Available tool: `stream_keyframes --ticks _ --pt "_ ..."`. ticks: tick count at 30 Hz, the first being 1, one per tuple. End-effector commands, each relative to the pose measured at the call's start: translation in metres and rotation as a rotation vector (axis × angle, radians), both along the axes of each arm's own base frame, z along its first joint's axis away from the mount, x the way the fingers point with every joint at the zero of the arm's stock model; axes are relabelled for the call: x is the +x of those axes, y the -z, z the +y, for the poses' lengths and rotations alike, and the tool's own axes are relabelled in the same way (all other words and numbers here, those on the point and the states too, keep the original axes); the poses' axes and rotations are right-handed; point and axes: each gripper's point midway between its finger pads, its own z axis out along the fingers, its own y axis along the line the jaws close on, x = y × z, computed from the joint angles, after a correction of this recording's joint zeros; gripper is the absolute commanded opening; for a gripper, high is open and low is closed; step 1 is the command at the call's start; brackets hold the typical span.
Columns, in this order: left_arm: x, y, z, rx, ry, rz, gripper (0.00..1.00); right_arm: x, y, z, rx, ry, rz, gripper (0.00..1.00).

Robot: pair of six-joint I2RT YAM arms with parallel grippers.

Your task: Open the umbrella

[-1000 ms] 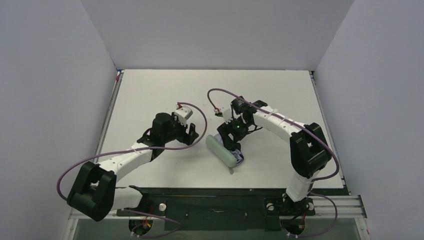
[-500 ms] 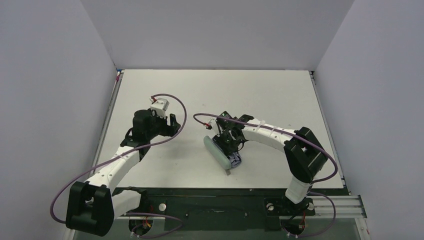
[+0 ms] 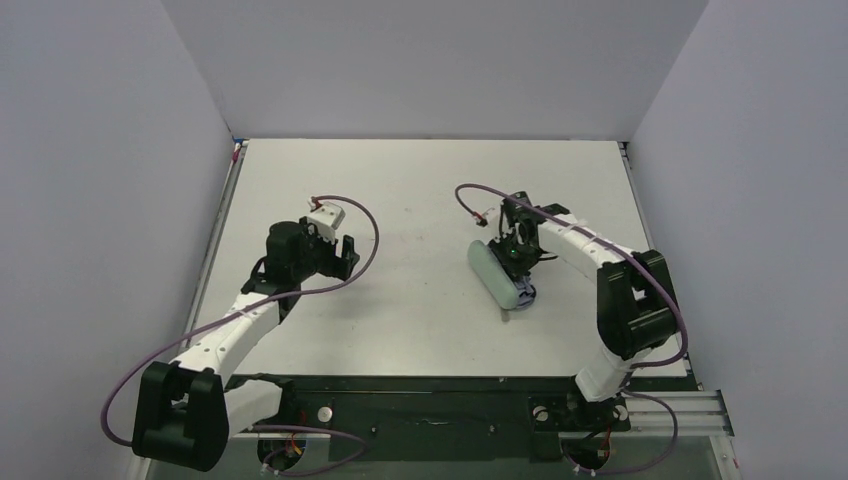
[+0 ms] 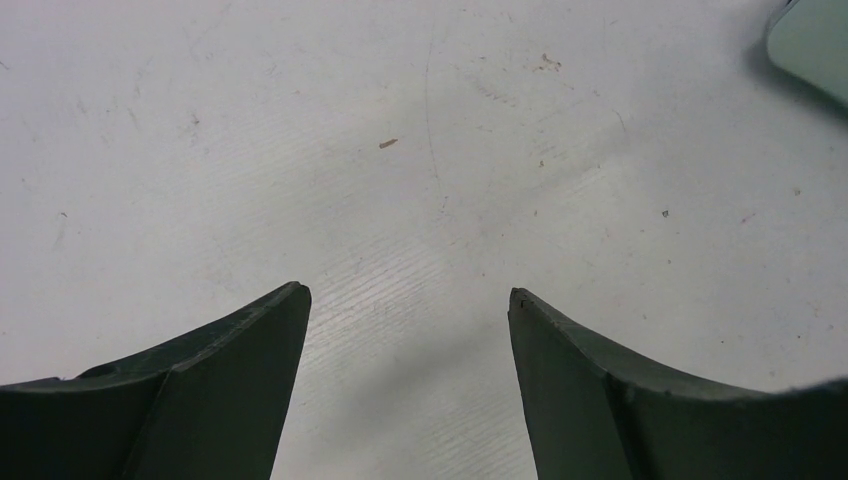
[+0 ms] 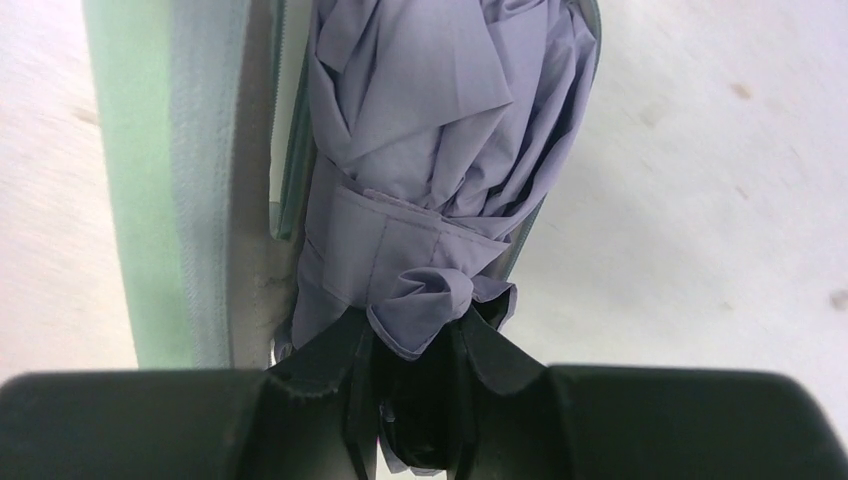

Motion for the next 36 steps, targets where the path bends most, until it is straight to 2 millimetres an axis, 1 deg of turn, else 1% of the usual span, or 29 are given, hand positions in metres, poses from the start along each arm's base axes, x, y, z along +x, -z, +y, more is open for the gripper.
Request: stream_keyframes --ticks 1,2,3,4,5,8,9,10,11,14,16,17,18,19,20,23,24,25,26,27,28,29,30,31,32,33,34,35,36 --pt "0.017 -0.020 -0.006 0.022 0.057 -0.068 0.71 -0.002 -0.013 -0.066 -0.090 -0.002 0.033 0.00" --pt "0.020 -0.020 -0.007 0.024 0.061 -0.068 0.71 0.003 -0.019 -0.082 -0.098 0.018 0.027 0.00" --pt "0.022 -0.019 -0.008 0.026 0.063 -0.066 0.71 0.005 -0.022 -0.089 -0.101 0.026 0.024 0.00" --pt "0.025 -0.023 -0.009 0.027 0.069 -0.078 0.71 0.010 -0.029 -0.103 -0.106 0.043 0.018 0.00" --pt "0.027 -0.023 -0.009 0.030 0.071 -0.077 0.71 0.012 -0.032 -0.109 -0.103 0.053 0.018 0.00" --pt "0.034 -0.028 -0.011 0.036 0.082 -0.096 0.71 0.024 -0.052 -0.137 -0.105 0.085 -0.004 0.00" --pt "0.036 -0.026 -0.012 0.039 0.084 -0.090 0.71 0.027 -0.056 -0.138 -0.098 0.071 -0.008 0.00" --pt "0.038 -0.028 -0.012 0.042 0.084 -0.098 0.71 0.030 -0.064 -0.149 -0.095 0.098 -0.014 0.00" --pt "0.040 -0.026 -0.012 0.044 0.085 -0.093 0.71 0.037 -0.073 -0.152 -0.091 0.098 -0.038 0.00" --pt "0.046 -0.030 -0.014 0.043 0.087 -0.103 0.71 0.041 -0.090 -0.164 -0.082 0.113 -0.049 0.00" --pt "0.050 -0.032 -0.015 0.040 0.086 -0.104 0.71 0.045 -0.103 -0.168 -0.065 0.121 -0.070 0.00" --pt "0.052 -0.034 -0.015 0.038 0.084 -0.106 0.72 0.051 -0.113 -0.167 -0.050 0.120 -0.098 0.00" --pt "0.053 -0.033 -0.016 0.038 0.086 -0.100 0.72 0.049 -0.117 -0.168 -0.038 0.126 -0.094 0.00" --pt "0.055 -0.036 -0.016 0.037 0.088 -0.101 0.73 0.055 -0.128 -0.165 -0.013 0.124 -0.123 0.00" --pt "0.055 -0.035 -0.016 0.042 0.089 -0.093 0.73 0.054 -0.133 -0.164 0.000 0.125 -0.126 0.00" --pt "0.061 -0.039 -0.017 0.044 0.088 -0.093 0.78 0.064 -0.162 -0.149 0.092 0.124 -0.195 0.00" --pt "0.061 -0.042 -0.017 0.043 0.091 -0.094 0.79 0.067 -0.169 -0.140 0.143 0.115 -0.211 0.00" --pt "0.063 -0.046 -0.018 0.041 0.096 -0.102 0.83 0.071 -0.182 -0.135 0.172 0.125 -0.243 0.00" --pt "0.063 -0.049 -0.019 0.038 0.101 -0.103 0.86 0.073 -0.190 -0.125 0.231 0.116 -0.259 0.00" --pt "0.065 -0.056 -0.021 0.031 0.110 -0.114 0.93 0.077 -0.203 -0.119 0.268 0.126 -0.286 0.00" --pt "0.064 -0.057 -0.022 0.028 0.117 -0.108 0.95 0.079 -0.212 -0.107 0.332 0.113 -0.299 0.00" --pt "0.066 -0.066 -0.025 0.018 0.130 -0.121 0.99 0.084 -0.227 -0.099 0.373 0.122 -0.333 0.00" --pt "0.065 -0.068 -0.026 0.015 0.134 -0.114 0.98 0.085 -0.237 -0.090 0.424 0.112 -0.351 0.00" --pt "0.066 -0.075 -0.028 0.008 0.143 -0.108 0.97 0.092 -0.252 -0.082 0.463 0.124 -0.388 0.00" --pt "0.066 -0.076 -0.029 0.007 0.148 -0.098 0.97 0.092 -0.266 -0.073 0.524 0.142 -0.406 0.00" --pt "0.066 -0.084 -0.031 0.002 0.159 -0.092 0.97 0.100 -0.279 -0.066 0.556 0.133 -0.456 0.00" --pt "0.067 -0.086 -0.032 -0.001 0.163 -0.084 0.97 0.099 -0.293 -0.058 0.620 0.166 -0.465 0.00" --pt "0.068 -0.095 -0.034 -0.010 0.171 -0.082 0.97 0.108 -0.307 -0.051 0.652 0.152 -0.524 0.00" --pt "0.071 -0.106 -0.035 -0.019 0.178 -0.095 0.97 0.107 -0.319 -0.043 0.711 0.180 -0.528 0.00"
